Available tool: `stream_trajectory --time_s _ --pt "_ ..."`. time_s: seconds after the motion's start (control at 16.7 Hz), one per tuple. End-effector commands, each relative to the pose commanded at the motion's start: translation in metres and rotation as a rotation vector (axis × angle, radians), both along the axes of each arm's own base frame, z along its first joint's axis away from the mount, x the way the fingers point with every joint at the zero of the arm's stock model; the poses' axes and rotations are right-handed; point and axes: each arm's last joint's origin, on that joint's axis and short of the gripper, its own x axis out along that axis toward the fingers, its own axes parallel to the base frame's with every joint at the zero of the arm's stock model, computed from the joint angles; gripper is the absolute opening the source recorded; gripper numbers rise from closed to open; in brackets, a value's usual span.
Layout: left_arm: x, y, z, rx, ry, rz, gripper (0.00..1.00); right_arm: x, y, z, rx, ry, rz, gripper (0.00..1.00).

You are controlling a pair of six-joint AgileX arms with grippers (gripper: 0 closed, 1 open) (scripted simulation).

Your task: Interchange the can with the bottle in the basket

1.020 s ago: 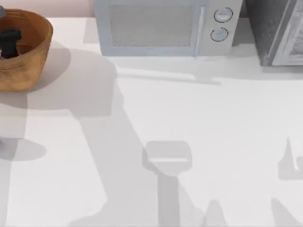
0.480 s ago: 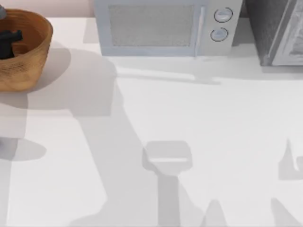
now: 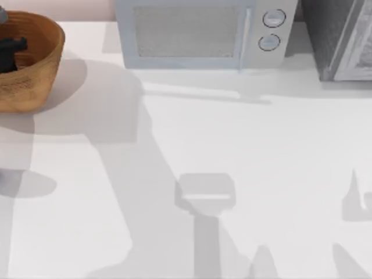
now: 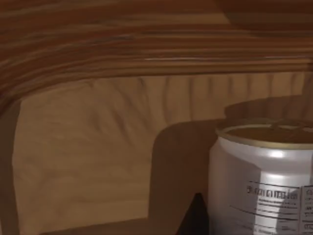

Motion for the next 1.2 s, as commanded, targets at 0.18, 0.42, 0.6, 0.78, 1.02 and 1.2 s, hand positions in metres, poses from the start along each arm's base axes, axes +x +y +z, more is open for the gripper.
stream_trajectory --time_s 0.18,0.42,0.6,0.78,1.02,1.2 --pt "-0.012 -0.001 0.020 0.030 -0.027 0.025 0.00 0.000 0.000 0.000 0.000 0.000 0.000 1.00" --pt "-0.051 -0.014 0.076 0.106 -0.147 0.054 0.00 0.000 0.000 0.000 0.000 0.000 0.000 1.00" --pt "-0.105 -0.033 0.127 0.171 -0.306 0.068 0.00 0.000 0.000 0.000 0.000 0.000 0.000 1.00" --pt "-0.178 -0.055 0.160 0.224 -0.498 0.081 0.00 0.000 0.000 0.000 0.000 0.000 0.000 1.00" --pt "-0.279 -0.077 0.159 0.260 -0.770 0.100 0.00 0.000 0.000 0.000 0.000 0.000 0.000 1.00" --pt "-0.337 -0.086 0.127 0.260 -0.962 0.120 0.00 0.000 0.000 0.000 0.000 0.000 0.000 1.00"
